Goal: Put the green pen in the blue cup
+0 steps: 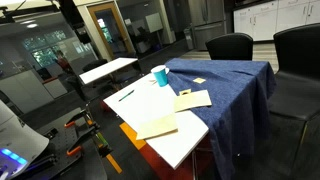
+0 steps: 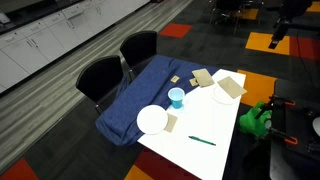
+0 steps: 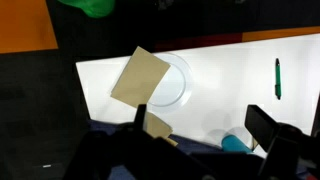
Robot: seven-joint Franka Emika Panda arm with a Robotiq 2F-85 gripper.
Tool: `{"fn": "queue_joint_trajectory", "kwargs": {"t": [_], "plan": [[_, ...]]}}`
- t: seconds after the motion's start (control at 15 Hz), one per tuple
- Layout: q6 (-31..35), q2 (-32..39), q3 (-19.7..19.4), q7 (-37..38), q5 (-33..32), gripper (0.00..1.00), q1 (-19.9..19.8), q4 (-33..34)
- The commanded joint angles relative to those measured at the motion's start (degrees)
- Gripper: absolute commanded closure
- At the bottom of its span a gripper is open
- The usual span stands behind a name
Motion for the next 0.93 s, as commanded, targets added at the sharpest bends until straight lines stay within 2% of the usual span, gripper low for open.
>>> {"fn": "queue_joint_trajectory", "kwargs": {"t": [0.0,0.53,0.87], "plan": [[-0.08,0.14,0.72,-0.42,0.5,0.0,-0.78,0.08],[-0.08,0.14,0.72,-0.42,0.5,0.0,-0.78,0.08],[0.48,-0.52,4.84,1.72,1.1,0.0,1.36,-1.67]]}}
